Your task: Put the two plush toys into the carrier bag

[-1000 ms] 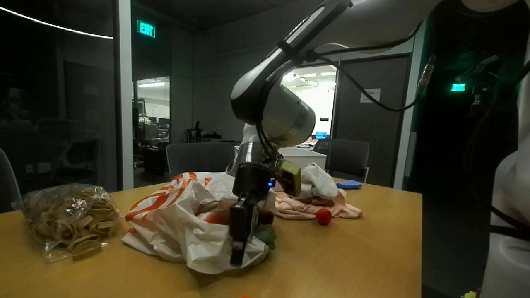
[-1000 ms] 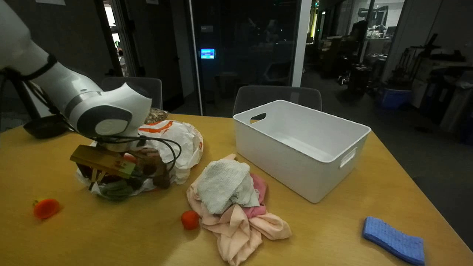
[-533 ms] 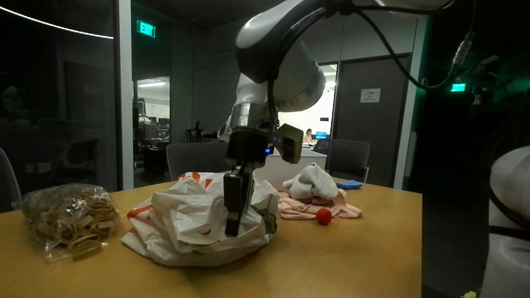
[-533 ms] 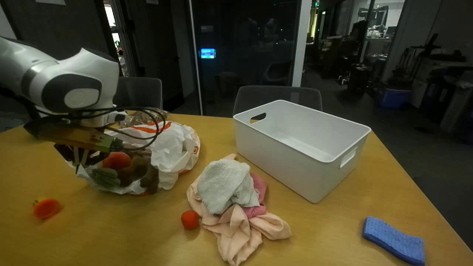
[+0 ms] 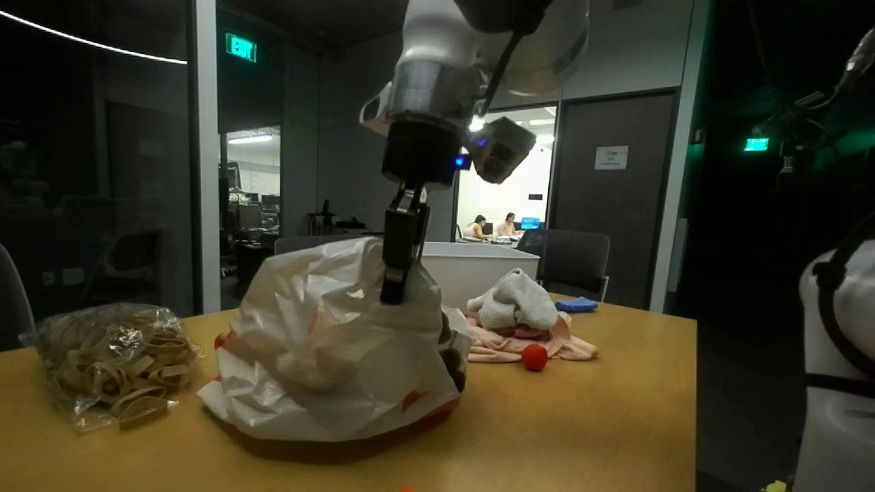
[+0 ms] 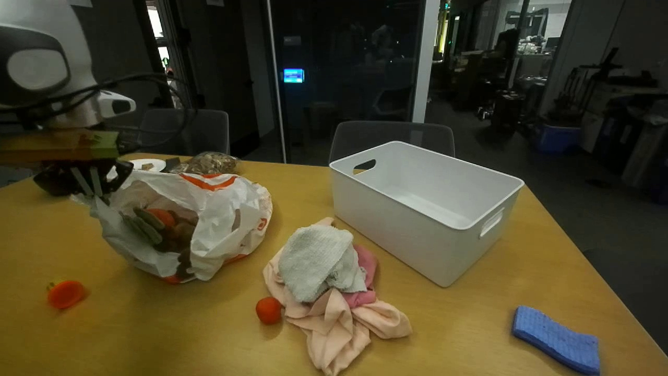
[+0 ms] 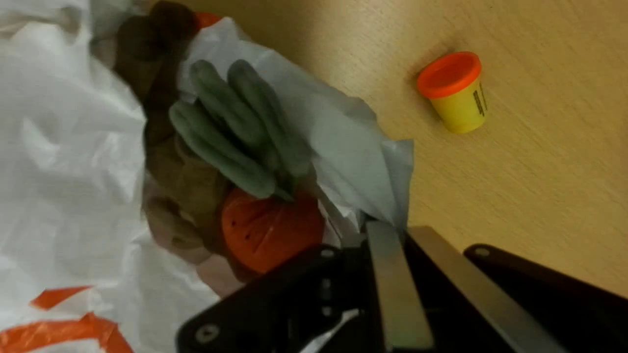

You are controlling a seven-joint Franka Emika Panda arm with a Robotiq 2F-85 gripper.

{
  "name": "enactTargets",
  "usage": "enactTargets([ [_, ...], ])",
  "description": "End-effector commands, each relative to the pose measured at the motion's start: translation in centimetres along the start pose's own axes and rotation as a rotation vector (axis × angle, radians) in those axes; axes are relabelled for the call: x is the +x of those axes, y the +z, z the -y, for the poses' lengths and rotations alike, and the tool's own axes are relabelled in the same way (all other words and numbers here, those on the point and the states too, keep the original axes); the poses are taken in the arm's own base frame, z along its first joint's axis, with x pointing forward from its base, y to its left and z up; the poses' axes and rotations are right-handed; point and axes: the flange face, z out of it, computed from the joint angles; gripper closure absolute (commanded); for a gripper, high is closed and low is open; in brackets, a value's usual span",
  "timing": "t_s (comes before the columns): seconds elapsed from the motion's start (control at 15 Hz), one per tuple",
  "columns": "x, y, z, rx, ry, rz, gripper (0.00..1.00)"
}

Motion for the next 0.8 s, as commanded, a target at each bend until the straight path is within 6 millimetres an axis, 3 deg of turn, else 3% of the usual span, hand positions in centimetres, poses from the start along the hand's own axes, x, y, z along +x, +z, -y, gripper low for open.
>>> enactTargets([
  [0.0, -0.7, -5.6, 4.0, -0.158, -0.085, -0.078, 0.96],
  [0.13, -0.8, -7.8, 5.9, -0.228, -0.137, -0.116, 0.96],
  [0.33, -1.2, -7.8, 6.1, -0.248, -0.147, -0.114, 0.97],
  [0.73, -2.5, -2.4, 2.4, -0.109, -0.088, -0.019, 0.95],
])
